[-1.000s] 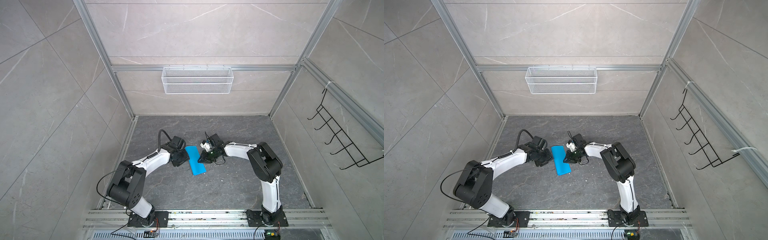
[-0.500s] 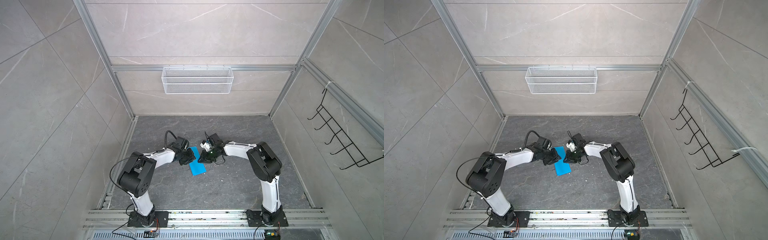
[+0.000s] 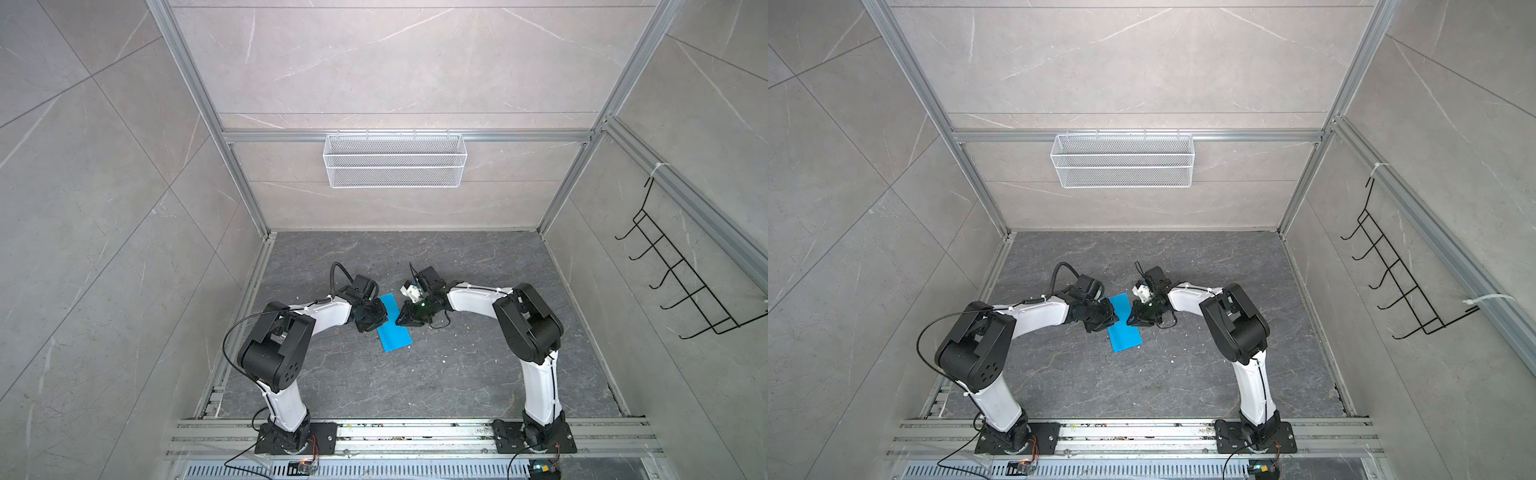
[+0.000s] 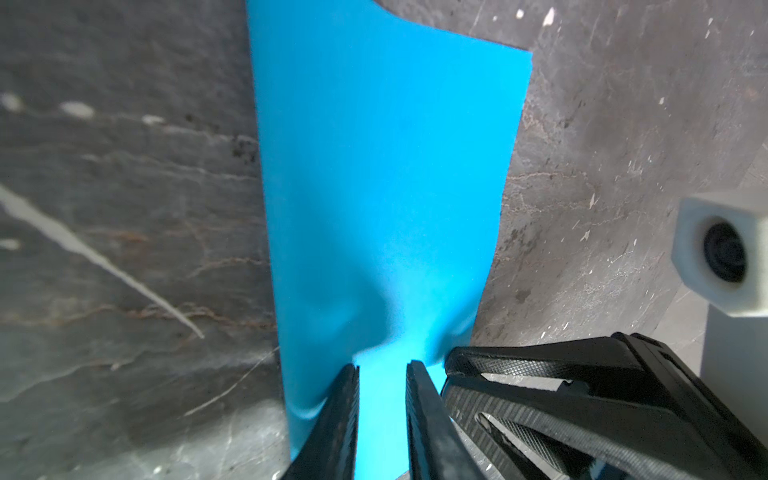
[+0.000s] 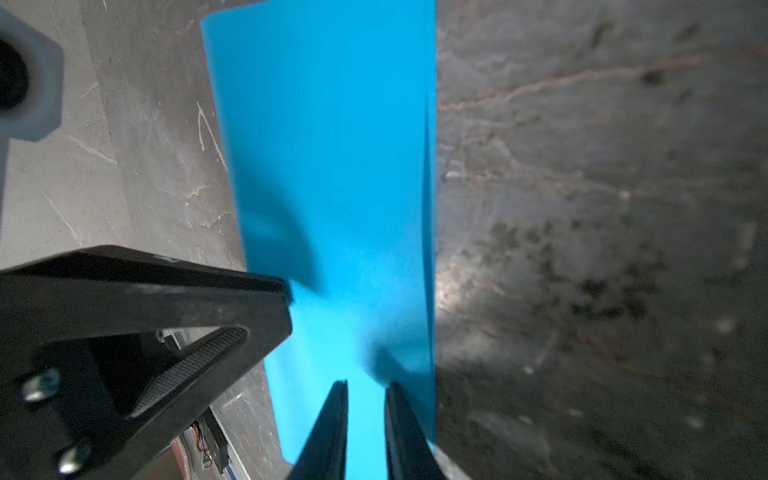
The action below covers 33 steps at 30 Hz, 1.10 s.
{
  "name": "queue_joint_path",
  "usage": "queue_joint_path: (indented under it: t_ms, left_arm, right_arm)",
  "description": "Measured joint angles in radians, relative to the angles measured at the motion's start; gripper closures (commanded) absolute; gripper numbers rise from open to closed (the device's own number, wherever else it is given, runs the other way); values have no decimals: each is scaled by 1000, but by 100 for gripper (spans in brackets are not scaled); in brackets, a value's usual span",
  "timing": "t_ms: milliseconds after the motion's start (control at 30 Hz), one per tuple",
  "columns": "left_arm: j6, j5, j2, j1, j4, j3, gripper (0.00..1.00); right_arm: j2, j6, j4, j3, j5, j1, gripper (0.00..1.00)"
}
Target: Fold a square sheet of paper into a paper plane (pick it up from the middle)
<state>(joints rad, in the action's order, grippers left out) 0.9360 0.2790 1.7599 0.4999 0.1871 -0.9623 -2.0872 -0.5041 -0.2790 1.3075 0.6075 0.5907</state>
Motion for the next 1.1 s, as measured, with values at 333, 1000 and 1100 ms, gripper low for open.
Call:
queue_joint_path:
  t_ms: [333, 1000, 1100]
  left_arm:
    - [-7, 6, 14, 0, 3, -6, 75]
    - [-21, 27, 14, 0, -9, -23, 75]
    - [-23, 38, 28, 2, -9, -38, 76]
  right_arm:
    - [0, 0, -1, 1, 0, 0, 78]
    - [0, 0, -2, 1, 0, 0, 79]
    - [0, 0, -2, 1, 0, 0, 78]
